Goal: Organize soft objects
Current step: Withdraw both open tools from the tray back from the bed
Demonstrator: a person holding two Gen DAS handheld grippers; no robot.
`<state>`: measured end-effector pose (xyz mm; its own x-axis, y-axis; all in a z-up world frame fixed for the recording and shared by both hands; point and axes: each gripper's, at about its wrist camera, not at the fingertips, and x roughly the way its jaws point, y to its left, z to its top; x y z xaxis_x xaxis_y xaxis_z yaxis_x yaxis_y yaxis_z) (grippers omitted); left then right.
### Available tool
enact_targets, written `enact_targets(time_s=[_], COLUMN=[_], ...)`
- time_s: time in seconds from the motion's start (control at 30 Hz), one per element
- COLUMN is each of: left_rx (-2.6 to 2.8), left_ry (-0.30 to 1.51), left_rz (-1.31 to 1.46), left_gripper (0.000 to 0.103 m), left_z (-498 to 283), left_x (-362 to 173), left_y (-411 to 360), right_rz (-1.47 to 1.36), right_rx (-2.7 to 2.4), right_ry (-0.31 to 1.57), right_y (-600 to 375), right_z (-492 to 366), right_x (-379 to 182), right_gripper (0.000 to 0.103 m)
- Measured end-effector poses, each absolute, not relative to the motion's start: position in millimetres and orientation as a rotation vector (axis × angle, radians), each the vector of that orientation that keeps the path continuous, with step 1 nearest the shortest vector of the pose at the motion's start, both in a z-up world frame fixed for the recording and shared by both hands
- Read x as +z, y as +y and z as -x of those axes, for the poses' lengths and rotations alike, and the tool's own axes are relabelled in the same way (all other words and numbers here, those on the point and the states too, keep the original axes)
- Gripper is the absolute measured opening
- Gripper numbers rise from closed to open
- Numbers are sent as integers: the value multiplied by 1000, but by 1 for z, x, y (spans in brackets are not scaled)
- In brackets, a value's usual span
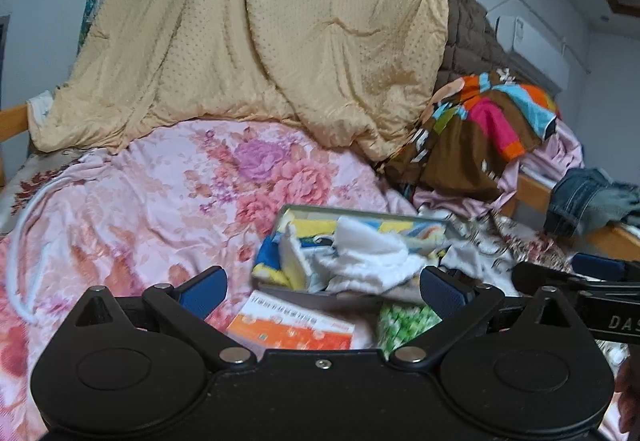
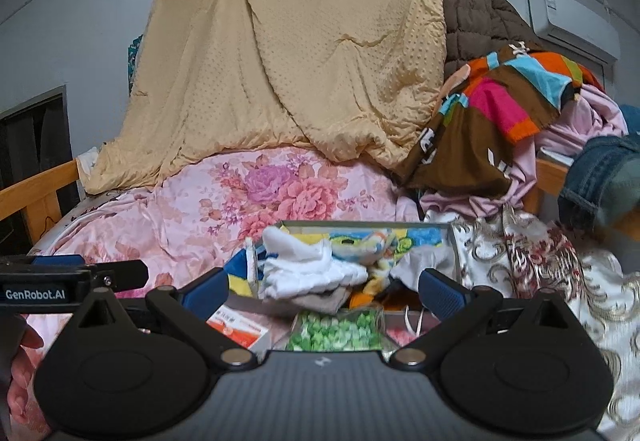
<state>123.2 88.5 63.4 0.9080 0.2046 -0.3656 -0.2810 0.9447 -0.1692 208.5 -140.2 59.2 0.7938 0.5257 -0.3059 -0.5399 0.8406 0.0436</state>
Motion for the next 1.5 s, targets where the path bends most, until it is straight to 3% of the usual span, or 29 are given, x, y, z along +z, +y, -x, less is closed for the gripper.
enact_targets(time_s=[1.5], left_rx=[289], left_ry=[455], left_rz=[227], left_gripper=[102], left_z=[-44], left_x=[2], left_y=[51], right_rz=[7], right_rx=[508], right_ry=[445], right_y=[-180], right_z=[-149], right_x=[-10], right_gripper=[103])
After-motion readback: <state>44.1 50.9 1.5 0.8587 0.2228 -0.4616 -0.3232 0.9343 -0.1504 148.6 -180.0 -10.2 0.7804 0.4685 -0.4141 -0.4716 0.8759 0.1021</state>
